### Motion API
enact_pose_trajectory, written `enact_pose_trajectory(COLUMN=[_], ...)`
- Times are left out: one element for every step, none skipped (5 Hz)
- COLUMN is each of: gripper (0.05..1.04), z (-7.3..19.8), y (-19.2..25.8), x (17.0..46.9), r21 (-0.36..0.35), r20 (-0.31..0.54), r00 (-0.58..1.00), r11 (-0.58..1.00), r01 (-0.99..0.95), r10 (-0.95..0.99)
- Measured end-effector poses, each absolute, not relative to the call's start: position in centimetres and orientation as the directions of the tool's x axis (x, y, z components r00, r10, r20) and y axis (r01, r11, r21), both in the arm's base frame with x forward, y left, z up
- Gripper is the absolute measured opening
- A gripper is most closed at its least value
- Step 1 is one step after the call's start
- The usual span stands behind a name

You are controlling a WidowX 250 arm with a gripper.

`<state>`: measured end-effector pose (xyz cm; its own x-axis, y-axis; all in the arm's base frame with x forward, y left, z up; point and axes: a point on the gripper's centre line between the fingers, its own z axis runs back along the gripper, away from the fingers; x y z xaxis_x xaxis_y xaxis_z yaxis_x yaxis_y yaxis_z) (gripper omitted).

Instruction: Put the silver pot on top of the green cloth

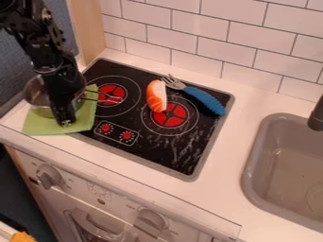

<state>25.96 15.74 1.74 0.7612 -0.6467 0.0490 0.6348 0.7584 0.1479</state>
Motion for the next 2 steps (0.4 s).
enact_pose_trajectory(gripper=[0.878, 1.009], z=[2.4, 3.6], y=[15.4, 15.1], x=[25.9, 26.0], r21=[0.142, 0.139], r20=[0.059, 0.064], r00=[0.744, 0.721], r11=[0.743, 0.721], r01=[0.654, 0.678], r10=[-0.666, -0.690])
